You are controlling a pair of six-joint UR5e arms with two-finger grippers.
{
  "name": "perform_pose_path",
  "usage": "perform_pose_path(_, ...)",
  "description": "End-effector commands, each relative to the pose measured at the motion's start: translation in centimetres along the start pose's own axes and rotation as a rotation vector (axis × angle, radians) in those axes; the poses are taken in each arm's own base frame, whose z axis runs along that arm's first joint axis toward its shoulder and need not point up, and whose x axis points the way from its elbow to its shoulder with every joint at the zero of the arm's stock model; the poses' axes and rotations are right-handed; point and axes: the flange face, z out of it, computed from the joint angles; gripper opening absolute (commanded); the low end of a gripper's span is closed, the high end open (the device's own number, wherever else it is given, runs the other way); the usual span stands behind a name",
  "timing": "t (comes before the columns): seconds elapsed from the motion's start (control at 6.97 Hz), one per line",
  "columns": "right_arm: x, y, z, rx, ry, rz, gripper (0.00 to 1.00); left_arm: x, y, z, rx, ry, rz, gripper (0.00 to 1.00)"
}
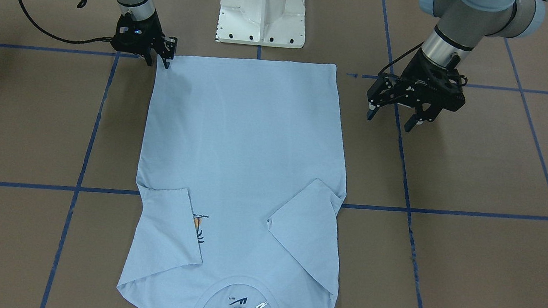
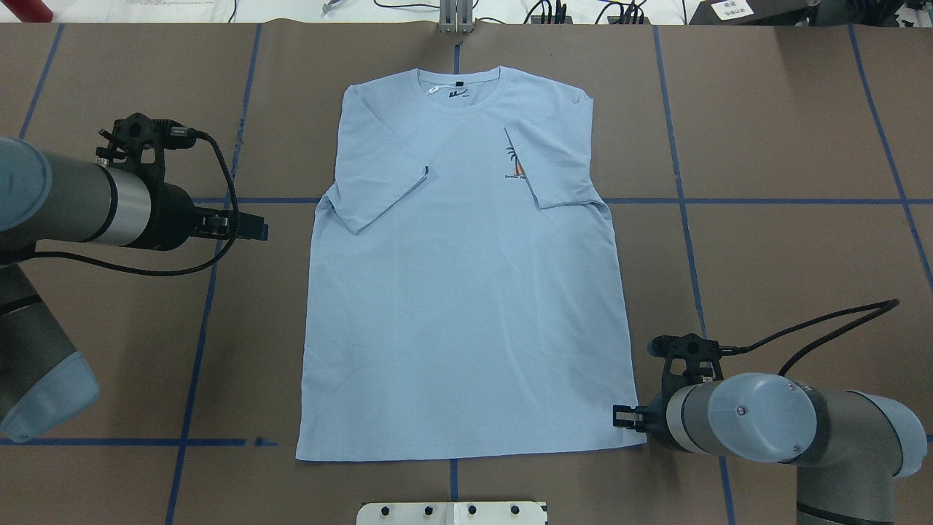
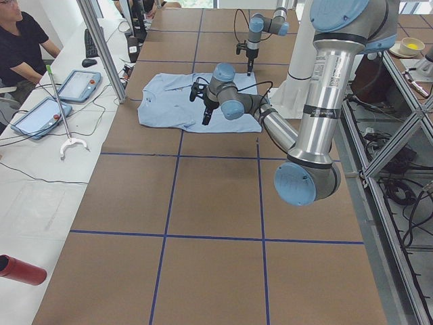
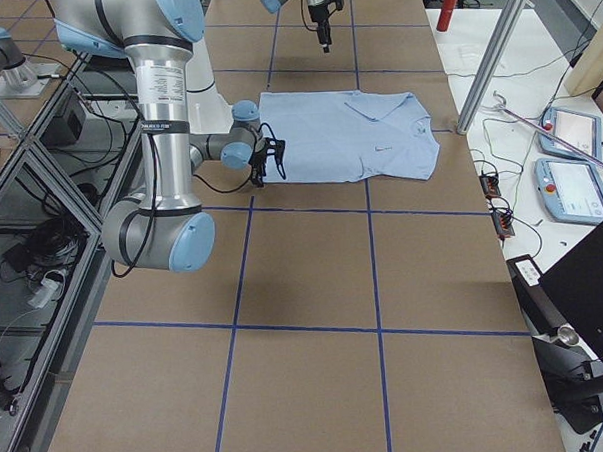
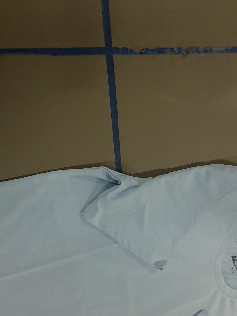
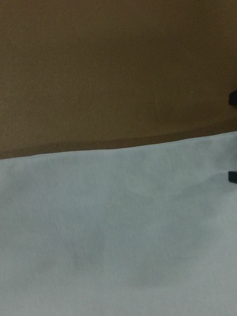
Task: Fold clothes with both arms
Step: 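Lower the left gripper to the other hem corner while the right gripper holds position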
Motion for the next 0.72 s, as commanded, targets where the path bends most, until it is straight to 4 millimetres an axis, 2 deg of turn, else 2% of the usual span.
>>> perform_pose_path(0.0,-0.3,0.2,-0.2,-0.003,-0.007,-0.003,0.17,0.0,0.0,0.0,0.000,0.000,0.000,1.00)
perform_pose_path(0.14,-0.2,0.2,-0.2,-0.004,-0.005,-0.004,0.00,0.0,0.0,0.1,-0.001,-0.001,-0.001,1.00)
perform_pose_path(0.43,-0.4,0.3,-0.2,-0.001,-0.010,-0.004,0.00,0.1,-0.1,0.3,-0.001,-0.001,-0.002,1.00)
perform_pose_path(0.57,-0.6,0.1,-1.3,0.006,-0.028,0.016,0.00,0.2,0.0,0.6,-0.006,-0.001,-0.006,1.00)
